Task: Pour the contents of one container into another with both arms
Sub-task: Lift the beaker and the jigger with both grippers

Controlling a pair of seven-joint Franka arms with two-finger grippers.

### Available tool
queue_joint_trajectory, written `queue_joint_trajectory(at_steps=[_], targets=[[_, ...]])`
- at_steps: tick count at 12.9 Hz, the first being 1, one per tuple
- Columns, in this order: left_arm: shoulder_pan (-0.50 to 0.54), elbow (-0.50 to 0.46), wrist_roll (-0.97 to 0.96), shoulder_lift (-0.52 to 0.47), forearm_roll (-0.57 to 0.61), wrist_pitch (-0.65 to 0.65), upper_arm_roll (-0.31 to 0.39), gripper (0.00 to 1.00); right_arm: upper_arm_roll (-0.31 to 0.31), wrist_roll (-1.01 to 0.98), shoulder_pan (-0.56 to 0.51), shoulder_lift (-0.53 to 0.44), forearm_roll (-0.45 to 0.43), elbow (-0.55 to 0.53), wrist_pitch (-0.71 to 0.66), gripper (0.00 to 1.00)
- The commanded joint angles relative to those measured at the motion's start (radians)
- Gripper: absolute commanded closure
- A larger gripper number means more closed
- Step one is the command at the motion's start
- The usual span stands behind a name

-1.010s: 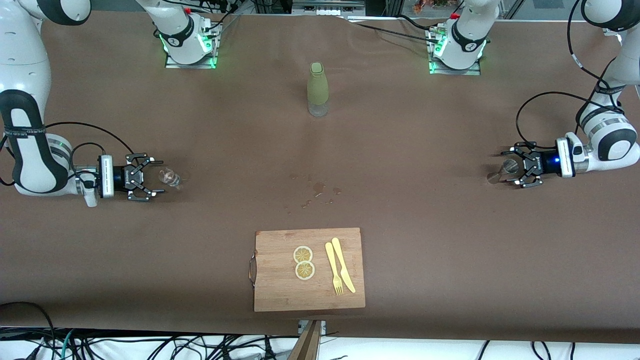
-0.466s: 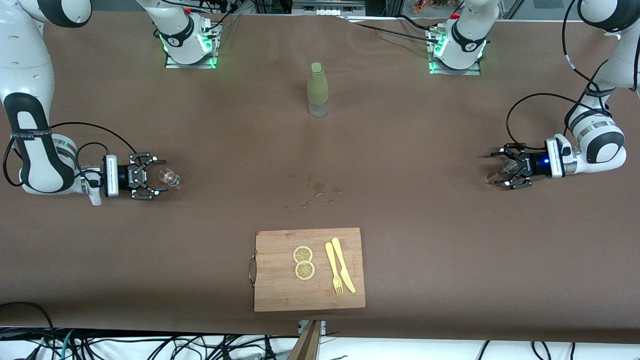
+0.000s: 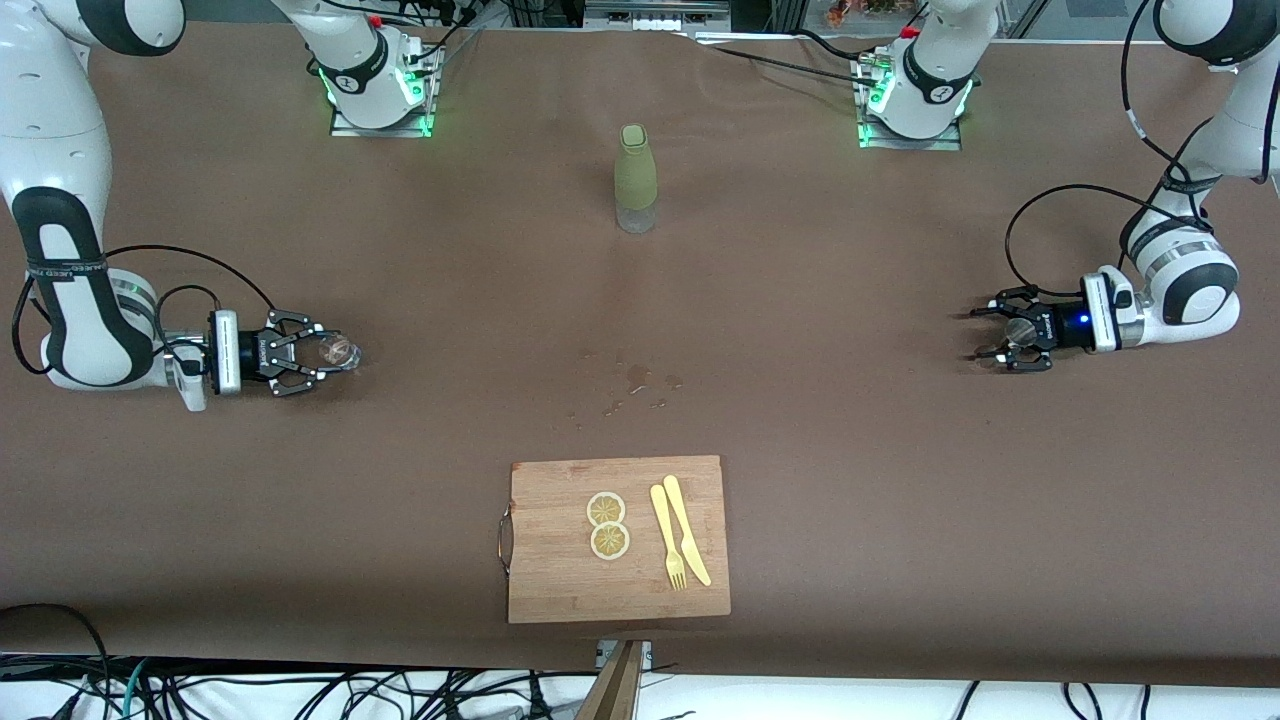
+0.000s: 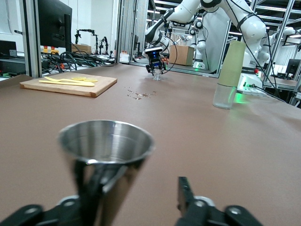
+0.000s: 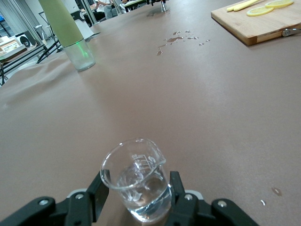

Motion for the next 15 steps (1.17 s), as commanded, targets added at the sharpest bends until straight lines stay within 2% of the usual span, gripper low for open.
queue_joint_trajectory(at_steps=[1, 3, 9, 12, 15], targets=[[-0.011, -0.045, 0.056, -0.029, -0.038, 0.010, 0.009, 1.00, 0.000, -0.012, 0.008, -0.006, -0.011, -0.009, 0.012, 0.55], [-0.011, -0.045, 0.051, -0.029, -0.038, 0.005, 0.009, 1.00, 0.002, -0.011, 0.017, -0.005, -0.027, -0.006, 0.018, 0.62], [-0.020, -0.045, -0.018, -0.035, -0.051, -0.024, 0.008, 1.00, 0.003, -0.006, 0.023, -0.008, -0.031, 0.003, 0.018, 0.66], [-0.022, -0.041, -0.050, -0.039, -0.074, -0.039, -0.026, 1.00, 0.005, 0.021, 0.046, -0.028, -0.033, 0.017, 0.020, 0.73], [-0.034, -0.037, -0.070, -0.045, -0.108, -0.039, -0.069, 1.00, 0.009, 0.031, 0.069, -0.028, -0.033, 0.040, 0.029, 0.73]])
